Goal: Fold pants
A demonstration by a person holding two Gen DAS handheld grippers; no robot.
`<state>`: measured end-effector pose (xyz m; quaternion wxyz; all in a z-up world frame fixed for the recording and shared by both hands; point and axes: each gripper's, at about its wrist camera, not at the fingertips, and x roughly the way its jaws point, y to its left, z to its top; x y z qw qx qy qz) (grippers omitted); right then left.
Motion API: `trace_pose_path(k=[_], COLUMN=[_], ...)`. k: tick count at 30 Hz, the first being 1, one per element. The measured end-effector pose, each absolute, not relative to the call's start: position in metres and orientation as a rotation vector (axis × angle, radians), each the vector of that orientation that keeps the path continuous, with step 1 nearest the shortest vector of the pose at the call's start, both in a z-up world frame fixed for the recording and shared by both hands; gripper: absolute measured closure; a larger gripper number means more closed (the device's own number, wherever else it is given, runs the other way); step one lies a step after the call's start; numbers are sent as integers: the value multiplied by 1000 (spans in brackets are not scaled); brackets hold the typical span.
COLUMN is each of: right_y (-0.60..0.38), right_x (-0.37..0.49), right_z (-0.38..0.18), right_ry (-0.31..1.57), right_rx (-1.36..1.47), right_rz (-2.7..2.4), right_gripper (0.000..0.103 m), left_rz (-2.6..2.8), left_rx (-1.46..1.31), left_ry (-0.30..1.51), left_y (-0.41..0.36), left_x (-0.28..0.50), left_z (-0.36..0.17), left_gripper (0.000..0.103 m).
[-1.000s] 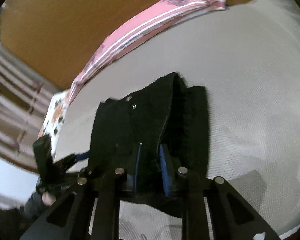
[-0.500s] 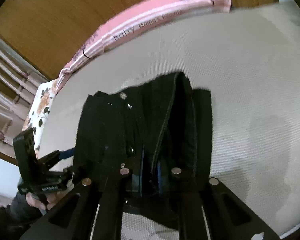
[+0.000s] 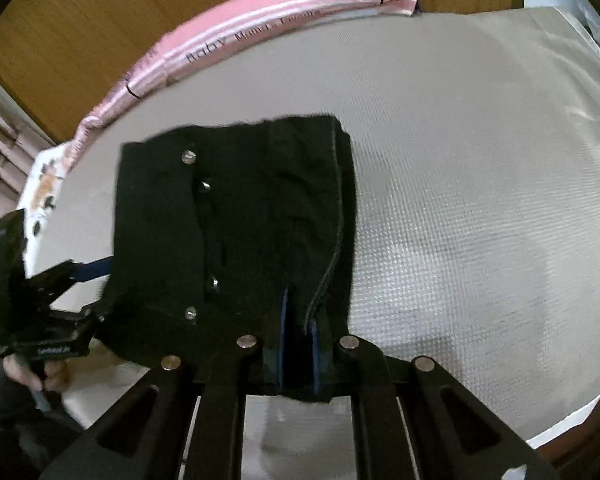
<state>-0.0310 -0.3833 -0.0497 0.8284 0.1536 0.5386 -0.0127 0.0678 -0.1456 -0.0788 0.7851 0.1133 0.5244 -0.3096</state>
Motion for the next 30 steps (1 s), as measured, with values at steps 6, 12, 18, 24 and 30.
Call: trace_pose_path(k=[6,12,18,24,30], right_y=[-390,-409,-409,-402,-399], right_x=[-29,-12,26,13,-13], right_z=[-47,-39,-55,-65,-68], right_ry=[1121,1035,1057,1090,1127], right_rx=[352,432,454,407,426], right_rz=[-69,-102,-93,-116,-122], right_gripper=[74,55,75,75,62], left_rz=[-668,-657,-640,-627,-606], left_rx=[222,229,233,234,231], left_ry=[1147,1148,1152,1162,1180], left_y=[-147,-152,-155,-159,-156], left_x=[70,68,69,67,67], left_z=[-81,-81,-79,-78,-79], left_gripper=[25,25,25,25,25])
